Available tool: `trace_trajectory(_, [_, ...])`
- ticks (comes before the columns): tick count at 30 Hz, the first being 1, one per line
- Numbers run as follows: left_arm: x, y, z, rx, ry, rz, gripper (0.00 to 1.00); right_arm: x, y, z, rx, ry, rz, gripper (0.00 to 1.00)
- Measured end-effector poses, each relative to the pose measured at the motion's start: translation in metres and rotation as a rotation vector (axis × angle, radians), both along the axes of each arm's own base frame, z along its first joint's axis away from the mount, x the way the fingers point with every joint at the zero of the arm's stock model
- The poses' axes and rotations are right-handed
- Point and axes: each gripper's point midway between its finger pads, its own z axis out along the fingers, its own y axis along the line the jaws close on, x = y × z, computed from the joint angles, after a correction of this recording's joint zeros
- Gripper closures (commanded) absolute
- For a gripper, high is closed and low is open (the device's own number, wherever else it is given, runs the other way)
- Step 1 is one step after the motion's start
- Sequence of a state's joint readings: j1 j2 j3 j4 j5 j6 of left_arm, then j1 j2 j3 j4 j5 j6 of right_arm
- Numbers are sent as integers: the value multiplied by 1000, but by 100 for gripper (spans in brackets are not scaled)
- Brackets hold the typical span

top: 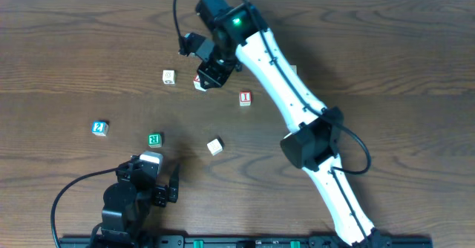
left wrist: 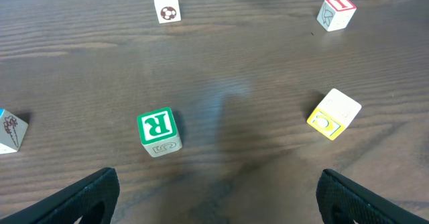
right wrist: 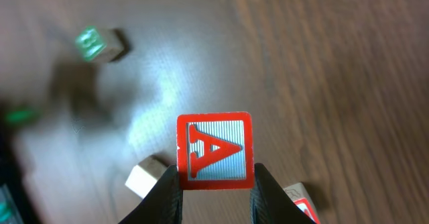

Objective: Spell out Ai2
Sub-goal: 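Lift the 'A' block and carry it toward the 'I' block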

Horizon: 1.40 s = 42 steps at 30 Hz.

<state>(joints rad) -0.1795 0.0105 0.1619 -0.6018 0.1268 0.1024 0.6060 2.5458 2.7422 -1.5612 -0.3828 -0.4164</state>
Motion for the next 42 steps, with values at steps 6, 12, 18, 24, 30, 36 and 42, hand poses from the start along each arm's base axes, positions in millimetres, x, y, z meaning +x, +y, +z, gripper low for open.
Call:
trace_trajectory(6, [0, 0, 0, 0, 0, 0, 5, 18, -45, -5, 54, 58, 10, 99])
trace_trajectory(12, [0, 0, 0, 0, 0, 0, 5, 22, -52, -29, 43, 58, 52, 98])
trace_trajectory(18, [0, 0, 0, 0, 0, 0, 4, 8, -15, -49, -10, -14, 149, 99])
trace_trajectory(24, [0, 0, 0, 0, 0, 0, 4, 11, -7, -70, -103, -83, 137, 98])
trace_trajectory(30, [0, 0, 0, 0, 0, 0, 5, 15, -25, -75, -177, -66, 59, 98])
trace_trajectory(36, [0, 0, 0, 0, 0, 0, 4, 10, -39, -67, -200, -44, 0, 98])
trace_trajectory(42, [0, 0, 0, 0, 0, 0, 5, 21, -66, -27, -69, -149, -100, 98])
